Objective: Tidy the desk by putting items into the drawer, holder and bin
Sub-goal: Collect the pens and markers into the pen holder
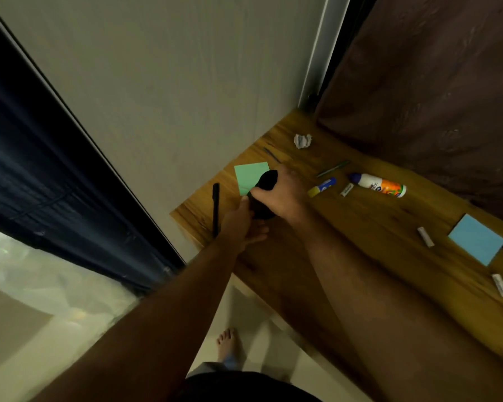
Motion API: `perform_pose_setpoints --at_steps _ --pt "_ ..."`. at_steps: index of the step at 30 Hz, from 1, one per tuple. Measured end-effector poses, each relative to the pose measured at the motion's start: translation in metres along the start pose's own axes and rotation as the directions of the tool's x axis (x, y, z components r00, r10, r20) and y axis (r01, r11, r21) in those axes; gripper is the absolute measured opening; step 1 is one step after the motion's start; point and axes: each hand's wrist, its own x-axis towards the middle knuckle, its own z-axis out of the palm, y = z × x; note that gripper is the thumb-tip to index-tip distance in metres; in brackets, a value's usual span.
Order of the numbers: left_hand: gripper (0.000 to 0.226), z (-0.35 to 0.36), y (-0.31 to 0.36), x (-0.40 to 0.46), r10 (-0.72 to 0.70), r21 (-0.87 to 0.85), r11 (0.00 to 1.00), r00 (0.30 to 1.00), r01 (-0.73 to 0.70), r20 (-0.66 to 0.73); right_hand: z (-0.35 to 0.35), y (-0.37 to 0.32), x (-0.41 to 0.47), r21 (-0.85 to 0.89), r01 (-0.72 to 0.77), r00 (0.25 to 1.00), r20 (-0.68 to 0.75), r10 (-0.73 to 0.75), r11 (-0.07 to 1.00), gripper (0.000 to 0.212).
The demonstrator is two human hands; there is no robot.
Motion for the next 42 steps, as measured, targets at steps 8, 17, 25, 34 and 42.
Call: perform_pose_setpoints --at_steps 8,17,25,34,42 --pt "0.068 0.023 0.014 -0.018 0.131 -0.107 0.988 0.972 -0.111 0.194 -0.023 0.054 -0.052 0.537 0.099 0.993 -0.103 -0.051 0.838 0.062" --pt "0.065 0.024 -0.015 -0.049 0.539 0.227 0.750 0.773 -0.621 0.335 -0.026 0.095 -0.079 0.331 0.059 0.998 0.009 -0.065 0.942 0.102" --pt "0.090 0.002 -0.046 -0.054 0.501 0.459 0.680 0.819 -0.572 0.279 -0.007 0.098 -0.096 0.220 0.025 0.998 0.052 -0.037 0.975 0.076" --pt "0.091 -0.004 -0.045 -0.051 0.469 0.473 0.691 0.837 -0.547 0.283 -0.013 0.091 -0.095 0.254 0.012 0.991 0.127 -0.045 0.967 0.074" --pt "0.035 -0.034 -0.014 -0.031 0.472 0.679 0.544 0.849 -0.492 0.238 -0.031 0.099 -0.073 0.229 -0.045 0.976 0.218 -0.006 0.972 0.058"
